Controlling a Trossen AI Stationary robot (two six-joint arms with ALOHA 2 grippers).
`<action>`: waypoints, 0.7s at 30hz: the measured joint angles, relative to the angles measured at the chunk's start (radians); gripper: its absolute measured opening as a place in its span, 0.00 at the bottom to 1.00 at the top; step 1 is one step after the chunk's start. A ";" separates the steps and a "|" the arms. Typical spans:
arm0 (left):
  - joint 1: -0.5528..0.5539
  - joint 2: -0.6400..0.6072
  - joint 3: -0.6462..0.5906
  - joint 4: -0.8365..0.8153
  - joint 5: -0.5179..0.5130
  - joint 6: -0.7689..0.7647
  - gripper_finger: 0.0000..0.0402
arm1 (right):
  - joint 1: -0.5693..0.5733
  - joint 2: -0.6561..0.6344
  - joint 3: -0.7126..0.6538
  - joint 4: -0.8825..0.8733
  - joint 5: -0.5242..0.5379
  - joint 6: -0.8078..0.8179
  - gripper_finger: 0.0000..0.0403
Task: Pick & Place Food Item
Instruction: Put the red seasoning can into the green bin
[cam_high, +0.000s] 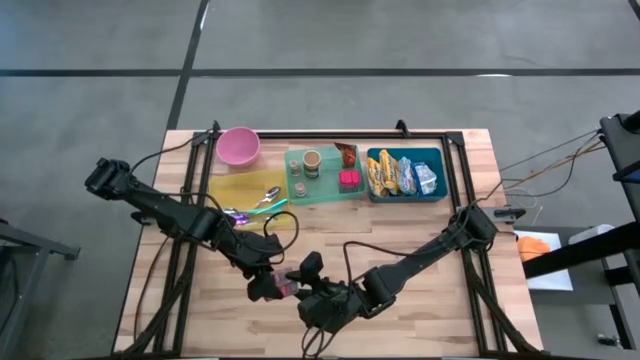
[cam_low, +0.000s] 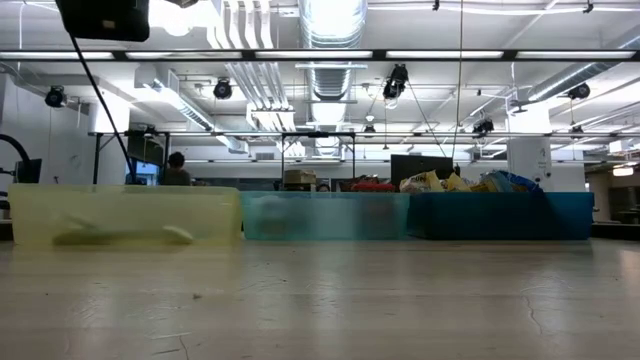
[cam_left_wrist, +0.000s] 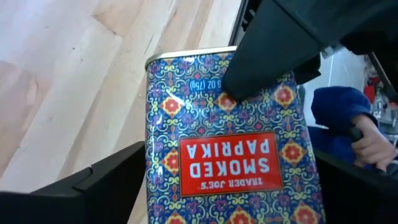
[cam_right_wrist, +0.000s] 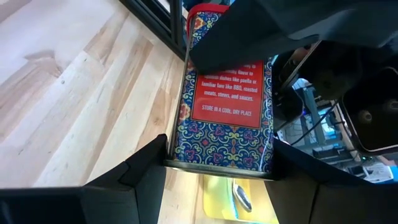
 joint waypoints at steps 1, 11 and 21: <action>0.000 0.000 0.000 -0.002 0.001 0.005 0.96 | 0.000 0.000 0.000 0.000 0.000 0.000 0.53; -0.001 0.000 0.000 -0.002 0.094 0.027 0.99 | 0.000 0.000 0.000 -0.015 0.000 0.045 0.53; -0.001 -0.008 0.005 -0.011 0.133 0.225 0.99 | 0.001 -0.001 0.002 -0.062 0.015 0.197 0.53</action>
